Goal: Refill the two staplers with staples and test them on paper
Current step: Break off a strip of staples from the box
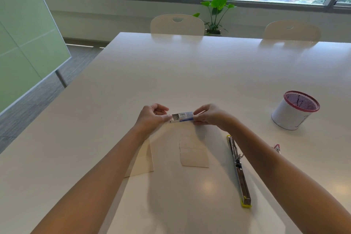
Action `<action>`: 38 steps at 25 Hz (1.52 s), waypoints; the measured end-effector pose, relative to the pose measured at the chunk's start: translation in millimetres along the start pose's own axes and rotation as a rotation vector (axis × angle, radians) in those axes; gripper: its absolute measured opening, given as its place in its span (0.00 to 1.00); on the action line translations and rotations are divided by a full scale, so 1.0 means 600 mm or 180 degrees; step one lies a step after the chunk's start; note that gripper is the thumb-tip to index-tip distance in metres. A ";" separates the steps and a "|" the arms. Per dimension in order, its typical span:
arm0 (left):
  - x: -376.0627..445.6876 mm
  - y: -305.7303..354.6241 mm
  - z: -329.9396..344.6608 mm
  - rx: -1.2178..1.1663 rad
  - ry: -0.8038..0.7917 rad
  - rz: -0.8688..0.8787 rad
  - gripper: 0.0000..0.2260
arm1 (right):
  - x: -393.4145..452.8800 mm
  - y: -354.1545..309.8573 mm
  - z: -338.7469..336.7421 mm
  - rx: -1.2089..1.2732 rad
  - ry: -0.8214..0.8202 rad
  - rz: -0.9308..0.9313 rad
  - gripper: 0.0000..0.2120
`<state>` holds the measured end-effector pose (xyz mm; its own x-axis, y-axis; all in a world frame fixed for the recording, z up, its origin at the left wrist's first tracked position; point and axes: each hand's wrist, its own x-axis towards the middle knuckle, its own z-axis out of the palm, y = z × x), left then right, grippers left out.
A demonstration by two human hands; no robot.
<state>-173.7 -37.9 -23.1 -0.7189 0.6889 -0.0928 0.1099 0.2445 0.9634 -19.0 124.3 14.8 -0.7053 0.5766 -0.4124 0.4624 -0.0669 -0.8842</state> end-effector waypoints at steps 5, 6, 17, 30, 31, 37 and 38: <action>-0.003 0.002 0.009 -0.0026 0.0367 0.0055 0.09 | 0.002 0.002 0.000 0.0024 0.0063 -0.0030 0.12; -0.004 0.003 0.012 -0.0098 0.0425 0.0050 0.09 | 0.003 0.002 -0.002 0.0023 0.0063 -0.0021 0.13; -0.004 0.011 0.022 -0.0451 0.0376 -0.0170 0.10 | 0.015 0.003 0.019 -0.0195 0.0127 -0.0110 0.07; -0.008 0.011 0.021 -0.0454 0.0151 -0.0071 0.09 | 0.013 -0.003 0.035 -0.0392 0.0310 -0.0164 0.08; -0.008 0.011 0.021 -0.0450 0.0149 -0.0072 0.09 | 0.011 -0.004 0.035 -0.0402 0.0315 -0.0172 0.08; -0.001 0.006 0.017 -0.0460 0.0270 -0.0228 0.06 | 0.005 -0.005 0.021 -0.0253 0.0309 -0.0028 0.12; 0.000 0.006 0.017 -0.0536 0.0286 -0.0257 0.05 | 0.003 -0.005 0.011 -0.0236 0.0307 -0.0006 0.13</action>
<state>-166.5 -30.1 -22.1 -0.7798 0.6063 -0.1559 -0.0614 0.1738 0.9829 -25.1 120.2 15.3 -0.6529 0.6525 -0.3846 0.5021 -0.0074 -0.8648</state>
